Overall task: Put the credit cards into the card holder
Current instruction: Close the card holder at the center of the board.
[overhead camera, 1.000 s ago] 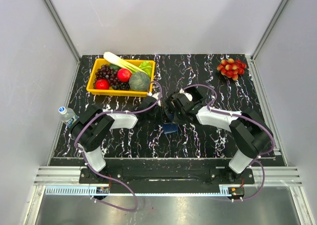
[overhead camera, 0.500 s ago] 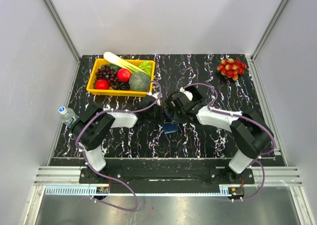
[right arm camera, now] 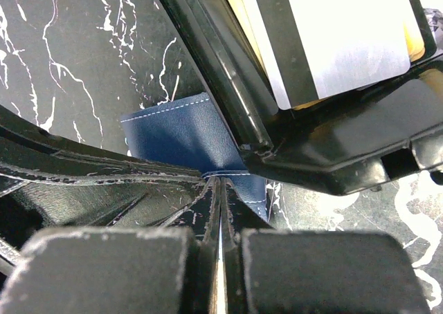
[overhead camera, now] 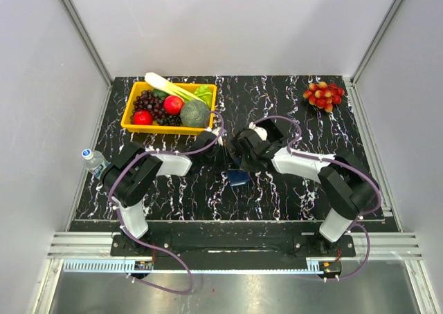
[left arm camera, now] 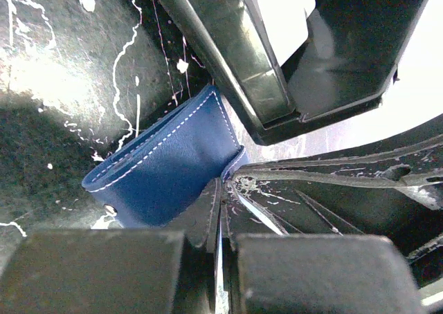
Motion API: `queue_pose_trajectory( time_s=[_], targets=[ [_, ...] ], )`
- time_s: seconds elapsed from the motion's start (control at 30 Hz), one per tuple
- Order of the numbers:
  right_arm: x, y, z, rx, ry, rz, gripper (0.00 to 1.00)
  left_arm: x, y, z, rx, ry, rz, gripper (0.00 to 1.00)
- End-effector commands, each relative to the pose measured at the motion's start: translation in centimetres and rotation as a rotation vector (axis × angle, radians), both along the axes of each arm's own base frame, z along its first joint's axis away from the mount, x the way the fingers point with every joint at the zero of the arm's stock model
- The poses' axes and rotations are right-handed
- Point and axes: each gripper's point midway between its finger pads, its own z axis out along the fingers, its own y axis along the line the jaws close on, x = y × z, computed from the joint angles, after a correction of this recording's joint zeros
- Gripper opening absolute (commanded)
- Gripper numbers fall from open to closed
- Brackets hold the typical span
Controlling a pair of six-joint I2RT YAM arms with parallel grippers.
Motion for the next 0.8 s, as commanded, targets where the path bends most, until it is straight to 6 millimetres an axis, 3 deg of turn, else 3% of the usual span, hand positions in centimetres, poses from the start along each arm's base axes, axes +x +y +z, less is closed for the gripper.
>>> queue_pose_trajectory(
  time_s=[0.0, 0.27, 0.77],
  targets=[
    [-1.0, 1.7, -1.4, -0.006, 0.040, 0.043, 0.00, -2.3, 6.6, -8.8, 0.343, 0.142, 0.088, 0.00],
    [-1.7, 2.2, -3.4, -0.073, 0.089, 0.069, 0.00, -2.9, 7.4, -10.1, 0.373, 0.165, 0.085, 0.00],
    [-1.4, 2.7, -0.7, -0.036, -0.020, 0.075, 0.00, -3.7, 5.6, -8.0, 0.270, 0.081, 0.017, 0.00]
  ],
)
